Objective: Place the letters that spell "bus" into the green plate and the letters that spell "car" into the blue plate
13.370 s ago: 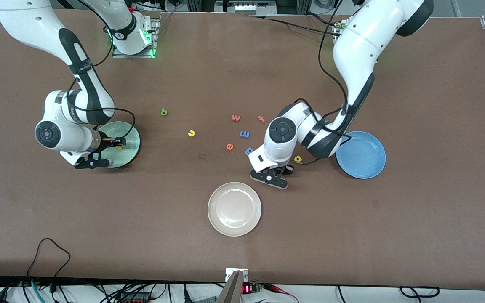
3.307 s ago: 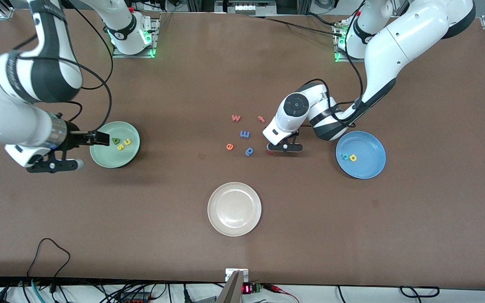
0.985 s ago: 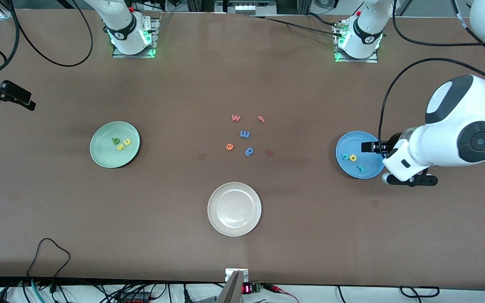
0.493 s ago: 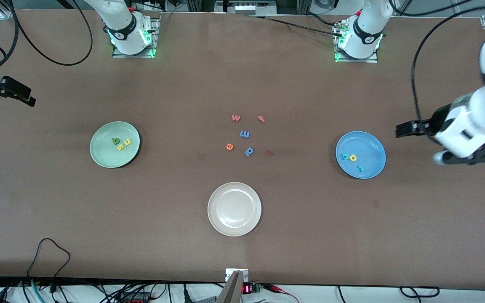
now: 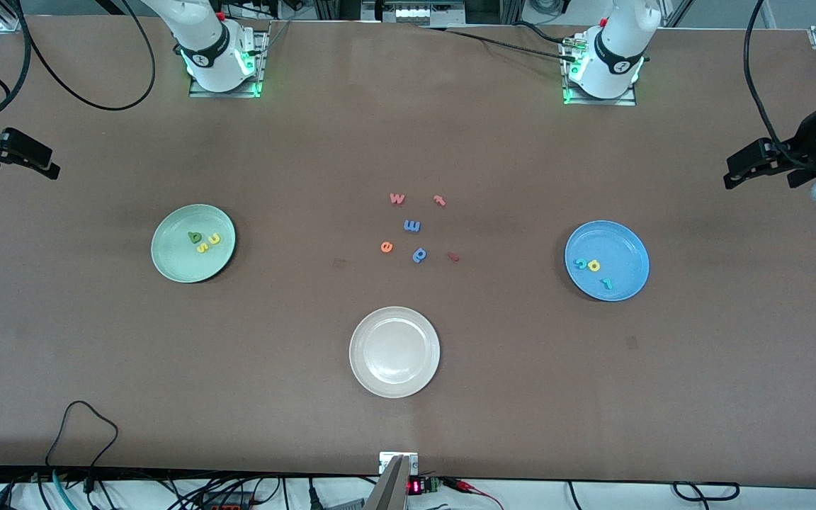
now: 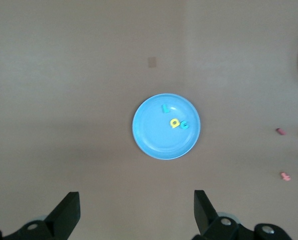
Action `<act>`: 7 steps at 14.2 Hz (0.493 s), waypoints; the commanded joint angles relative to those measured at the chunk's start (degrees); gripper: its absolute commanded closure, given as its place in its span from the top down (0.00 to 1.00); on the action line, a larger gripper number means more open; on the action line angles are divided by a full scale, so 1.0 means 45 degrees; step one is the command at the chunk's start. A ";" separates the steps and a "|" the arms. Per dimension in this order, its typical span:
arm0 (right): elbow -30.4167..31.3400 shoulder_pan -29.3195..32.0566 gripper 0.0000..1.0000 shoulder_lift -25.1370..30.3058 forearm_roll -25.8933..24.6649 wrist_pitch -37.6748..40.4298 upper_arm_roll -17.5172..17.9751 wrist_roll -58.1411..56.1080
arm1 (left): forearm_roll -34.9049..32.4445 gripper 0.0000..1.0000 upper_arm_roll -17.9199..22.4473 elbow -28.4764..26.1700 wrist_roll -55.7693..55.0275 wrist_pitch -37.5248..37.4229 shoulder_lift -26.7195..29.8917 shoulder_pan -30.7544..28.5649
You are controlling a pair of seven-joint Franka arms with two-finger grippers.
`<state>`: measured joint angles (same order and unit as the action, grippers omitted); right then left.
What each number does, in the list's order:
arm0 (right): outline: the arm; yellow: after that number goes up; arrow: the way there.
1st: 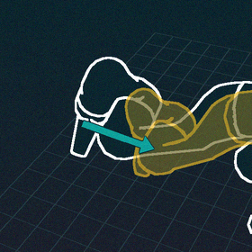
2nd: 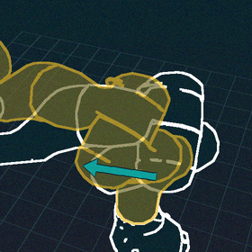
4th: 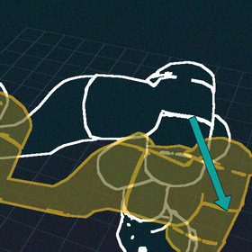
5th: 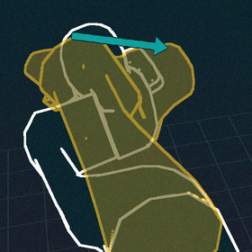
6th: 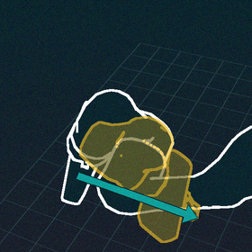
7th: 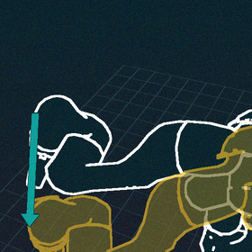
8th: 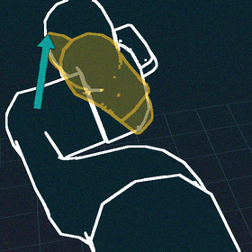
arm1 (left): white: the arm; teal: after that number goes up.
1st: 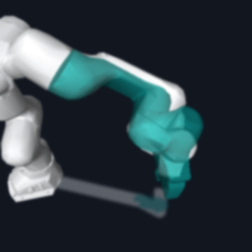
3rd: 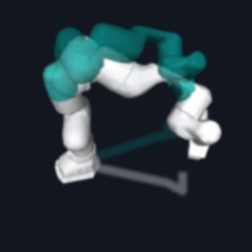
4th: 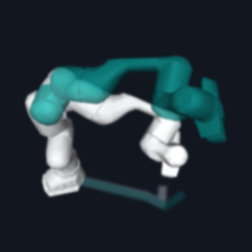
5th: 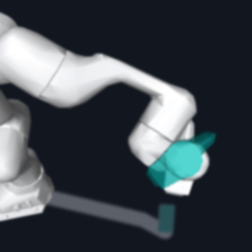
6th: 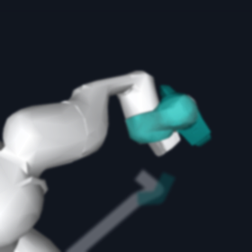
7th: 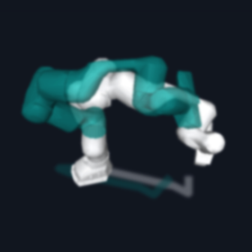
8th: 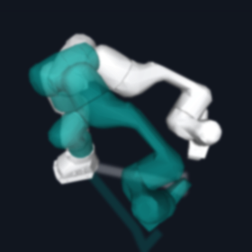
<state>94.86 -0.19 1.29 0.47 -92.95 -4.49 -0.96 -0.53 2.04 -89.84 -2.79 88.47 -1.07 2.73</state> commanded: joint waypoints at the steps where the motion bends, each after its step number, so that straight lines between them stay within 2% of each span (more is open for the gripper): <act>1: 0.0131 -0.0074 1.00 0.0242 -0.0125 0.0031 -0.0058 -0.0196 | -0.0391 1.00 -0.0061 -0.1070 0.0191 0.0262 0.1017 0.0351; 3: 0.0131 -0.0074 1.00 0.0242 -0.0144 0.0050 -0.0077 -0.0196 | -0.0372 1.00 -0.0627 -0.0993 0.0191 0.0222 0.1154 0.0273; 7: 0.0150 -0.0074 1.00 0.0242 -0.0145 0.0050 -0.0077 -0.0177 | -0.0079 1.00 -0.0629 -0.0973 0.0191 0.0300 0.1019 0.0175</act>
<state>94.86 -0.19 1.30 0.42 -92.95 -4.52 -1.02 -0.90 -0.85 -92.57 -2.80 88.64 2.52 3.76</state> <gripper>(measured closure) 0.000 0.000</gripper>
